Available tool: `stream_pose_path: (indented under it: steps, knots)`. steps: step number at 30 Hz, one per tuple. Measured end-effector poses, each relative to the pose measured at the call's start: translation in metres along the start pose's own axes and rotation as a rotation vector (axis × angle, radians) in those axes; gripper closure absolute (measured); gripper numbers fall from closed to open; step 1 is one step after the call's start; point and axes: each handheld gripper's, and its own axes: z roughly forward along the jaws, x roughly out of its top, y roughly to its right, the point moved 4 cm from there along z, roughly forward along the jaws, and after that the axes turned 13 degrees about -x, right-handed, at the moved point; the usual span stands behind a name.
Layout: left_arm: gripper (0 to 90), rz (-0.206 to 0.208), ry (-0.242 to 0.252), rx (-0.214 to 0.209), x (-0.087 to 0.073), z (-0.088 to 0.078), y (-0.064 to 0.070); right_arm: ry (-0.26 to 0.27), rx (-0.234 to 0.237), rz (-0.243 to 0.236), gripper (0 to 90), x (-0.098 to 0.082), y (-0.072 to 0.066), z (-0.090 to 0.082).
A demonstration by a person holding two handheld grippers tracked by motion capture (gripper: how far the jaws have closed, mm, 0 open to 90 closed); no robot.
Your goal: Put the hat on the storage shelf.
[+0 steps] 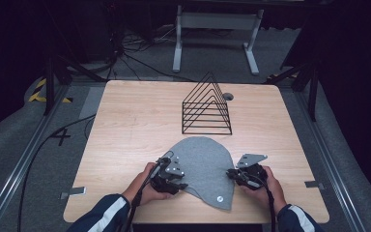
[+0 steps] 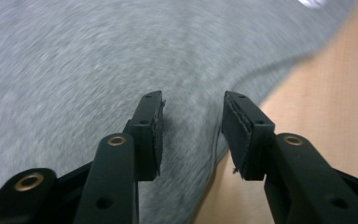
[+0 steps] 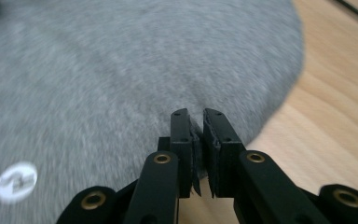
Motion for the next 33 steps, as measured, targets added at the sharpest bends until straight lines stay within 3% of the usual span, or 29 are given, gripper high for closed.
stream_pose_path:
  steps: [4, 6, 10, 13, 16, 18, 22, 23, 25, 27, 28, 30, 33]
  knots:
    - [58.1, 0.024, -0.004, -0.003, 0.004, 0.006, 0.011, -0.005, -0.015, 0.031, 82.9, 0.002, 0.011, 0.006]
    - [57.2, 0.017, -0.013, -0.013, 0.005, 0.006, 0.013, -0.004, -0.026, 0.026, 82.7, 0.005, 0.015, 0.009]
    - [54.4, 0.007, 0.041, 0.022, 0.006, -0.011, 0.006, -0.001, -0.031, 0.054, 76.3, 0.007, 0.023, 0.013]
    - [50.5, -0.029, 0.094, 0.094, 0.006, -0.033, -0.011, 0.005, -0.03, 0.075, 71.2, 0.008, 0.03, 0.013]
    - [44.3, -0.068, 0.097, 0.181, 0.001, -0.044, -0.033, 0.01, -0.028, 0.095, 64.4, 0.011, 0.034, 0.012]
    - [40.6, -0.125, 0.103, 0.178, -0.005, -0.048, -0.052, 0.012, -0.023, 0.102, 59.4, 0.015, 0.036, 0.013]
    - [37.2, -0.175, 0.101, 0.218, -0.012, -0.046, -0.083, -0.006, -0.023, 0.102, 49.2, 0.022, 0.039, 0.023]
    - [36.0, -0.187, 0.092, 0.211, -0.013, -0.044, -0.089, -0.015, -0.022, 0.108, 47.5, 0.024, 0.04, 0.026]
    - [33.8, -0.211, 0.103, 0.179, -0.012, -0.04, -0.098, -0.011, -0.022, 0.125, 45.8, 0.028, 0.042, 0.031]
    - [33.3, -0.197, 0.094, 0.205, -0.01, -0.037, -0.104, -0.012, -0.018, 0.158, 40.6, 0.034, 0.045, 0.039]
    - [33.3, -0.19, 0.079, 0.202, -0.009, -0.033, -0.106, -0.012, -0.018, 0.158, 40.6, 0.034, 0.045, 0.039]
    - [30.0, -0.211, 0.099, 0.173, -0.007, -0.03, -0.109, -0.037, -0.027, 0.151, 38.1, 0.036, 0.044, 0.047]
    - [29.5, -0.207, 0.098, 0.174, -0.005, -0.028, -0.11, -0.049, -0.034, 0.153, 34.5, 0.037, 0.042, 0.051]
